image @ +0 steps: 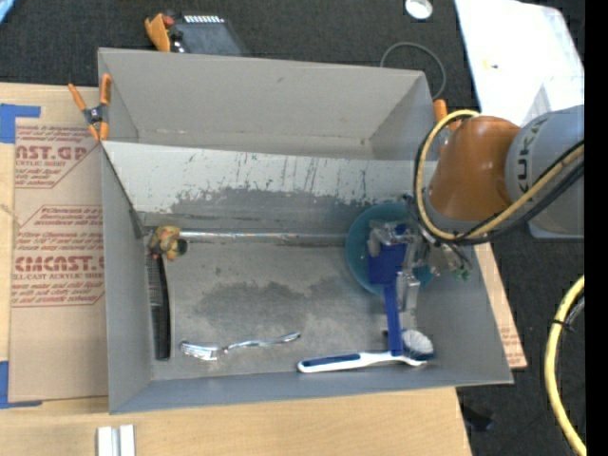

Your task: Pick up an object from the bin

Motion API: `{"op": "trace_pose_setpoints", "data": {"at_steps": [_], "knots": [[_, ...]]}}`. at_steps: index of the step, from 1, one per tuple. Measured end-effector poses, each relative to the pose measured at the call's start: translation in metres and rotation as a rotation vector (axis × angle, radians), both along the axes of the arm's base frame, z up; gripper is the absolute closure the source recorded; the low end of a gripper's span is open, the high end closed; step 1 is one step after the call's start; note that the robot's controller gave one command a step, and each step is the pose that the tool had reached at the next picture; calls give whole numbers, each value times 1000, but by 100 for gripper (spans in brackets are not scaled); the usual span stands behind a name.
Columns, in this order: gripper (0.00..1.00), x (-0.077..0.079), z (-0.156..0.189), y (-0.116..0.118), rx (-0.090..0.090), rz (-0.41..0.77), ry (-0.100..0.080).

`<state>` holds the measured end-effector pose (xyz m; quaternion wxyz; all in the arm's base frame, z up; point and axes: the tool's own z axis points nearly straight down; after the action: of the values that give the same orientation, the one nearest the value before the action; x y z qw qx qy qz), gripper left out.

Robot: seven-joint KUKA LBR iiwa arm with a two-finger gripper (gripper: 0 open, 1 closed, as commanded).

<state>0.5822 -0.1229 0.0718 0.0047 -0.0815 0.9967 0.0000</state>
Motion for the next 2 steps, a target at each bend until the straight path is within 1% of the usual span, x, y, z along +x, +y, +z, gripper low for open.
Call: {"op": "trace_pose_setpoints", "data": {"at_steps": [1, 2], "knots": [[100, -5, 0, 0, 6, -31, 3], [100, -5, 0, 0, 6, -31, 3]]}}
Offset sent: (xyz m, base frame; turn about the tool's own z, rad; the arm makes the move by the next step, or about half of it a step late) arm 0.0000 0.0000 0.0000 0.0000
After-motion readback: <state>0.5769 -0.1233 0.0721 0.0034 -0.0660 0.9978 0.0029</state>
